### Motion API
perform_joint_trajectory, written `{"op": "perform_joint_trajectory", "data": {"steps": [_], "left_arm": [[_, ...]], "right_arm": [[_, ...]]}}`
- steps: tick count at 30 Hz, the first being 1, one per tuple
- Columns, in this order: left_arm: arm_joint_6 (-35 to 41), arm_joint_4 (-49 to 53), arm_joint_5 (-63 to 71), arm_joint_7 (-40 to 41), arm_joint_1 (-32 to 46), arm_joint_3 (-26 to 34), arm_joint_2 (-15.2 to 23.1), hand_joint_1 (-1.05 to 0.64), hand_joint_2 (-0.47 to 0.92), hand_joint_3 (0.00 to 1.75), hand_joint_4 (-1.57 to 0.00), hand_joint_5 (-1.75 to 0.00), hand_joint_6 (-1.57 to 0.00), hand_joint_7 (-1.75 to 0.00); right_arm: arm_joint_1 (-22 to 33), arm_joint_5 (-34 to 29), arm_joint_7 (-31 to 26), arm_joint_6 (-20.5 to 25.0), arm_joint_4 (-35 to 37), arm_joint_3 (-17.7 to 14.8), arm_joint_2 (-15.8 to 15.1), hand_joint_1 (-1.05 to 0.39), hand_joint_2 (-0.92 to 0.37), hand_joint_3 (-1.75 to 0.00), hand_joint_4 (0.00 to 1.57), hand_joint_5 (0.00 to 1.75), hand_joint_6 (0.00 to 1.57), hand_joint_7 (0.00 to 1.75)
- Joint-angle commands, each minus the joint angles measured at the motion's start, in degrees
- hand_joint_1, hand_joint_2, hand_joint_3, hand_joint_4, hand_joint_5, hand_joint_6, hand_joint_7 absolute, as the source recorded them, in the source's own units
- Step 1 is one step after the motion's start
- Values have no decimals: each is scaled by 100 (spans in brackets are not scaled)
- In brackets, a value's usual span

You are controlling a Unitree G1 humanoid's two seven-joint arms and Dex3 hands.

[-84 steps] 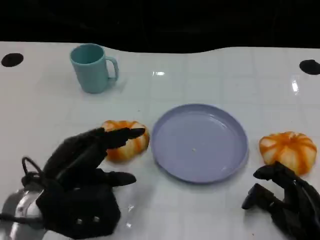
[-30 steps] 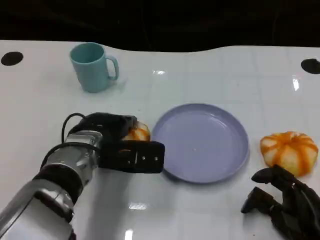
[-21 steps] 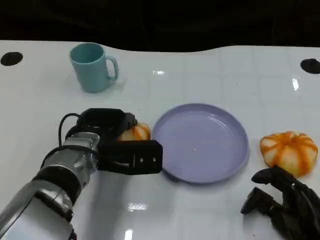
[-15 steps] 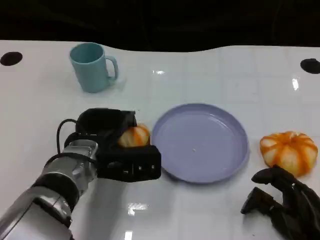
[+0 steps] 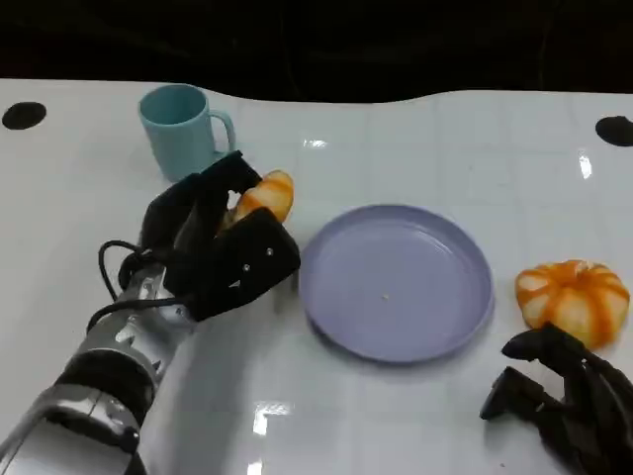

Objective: Grasp the bread from the table and place it into the plate.

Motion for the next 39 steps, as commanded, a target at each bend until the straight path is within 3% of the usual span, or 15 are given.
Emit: {"op": "perform_joint_trajectory", "data": {"steps": [1,8,11,16,21,26,33,37,38,39], "left_arm": [[-312,-408,180,110,30,-156,0,-12,34,150,-93,-175,-76,-175],[-886,-591,735,573,-87,-598,-63,-8,34,151,-94,-175,-73,-175],[-1061,-594,955,715,-219,-785,-169,-12,42,136,-92,-175,-69,-175],[-1363,-355,1239,674,-436,-1112,-349,-7,42,135,-95,-175,-75,-175],[-1294,-181,1400,225,-670,-1390,-411,-17,48,134,-98,-175,-77,-175],[-1085,-72,1471,-316,-888,-1548,-514,-20,55,121,-95,-175,-75,-175],[-709,89,1603,-460,-1105,-1756,-673,-19,57,109,-89,-175,-68,-175],[-573,166,1480,-919,-1217,-1706,-711,-19,65,81,-77,-175,-74,-140],[-576,178,1415,-1130,-1239,-1672,-705,-24,76,51,-65,-165,-70,-89],[-577,182,1367,-1284,-1253,-1646,-700,-26,84,34,-59,-162,-73,-60]], "right_arm": [[10,-11,-42,-71,116,-66,-72,-50,-92,-25,66,150,61,114],[-28,4,3,-158,223,-75,-81,-51,-92,-23,66,149,60,115],[-15,-4,-14,-128,193,-63,-84,-51,-92,-25,66,148,59,114],[-11,5,-21,-104,170,-60,-67,-50,-92,-25,65,149,58,116],[-11,4,-11,-133,178,-54,-50,-50,-92,-25,66,150,58,116],[-5,18,-5,-18,131,-37,-76,-51,-92,-24,65,148,60,114],[-20,54,64,-4,164,-56,-78,-50,-92,-24,66,147,61,112],[-11,55,41,25,128,-52,-69,-50,-92,-25,65,147,61,112],[-12,61,36,35,121,-53,-64,-50,-92,-24,66,146,61,112],[-13,65,32,44,116,-54,-61,-50,-92,-23,66,146,62,112]]}}
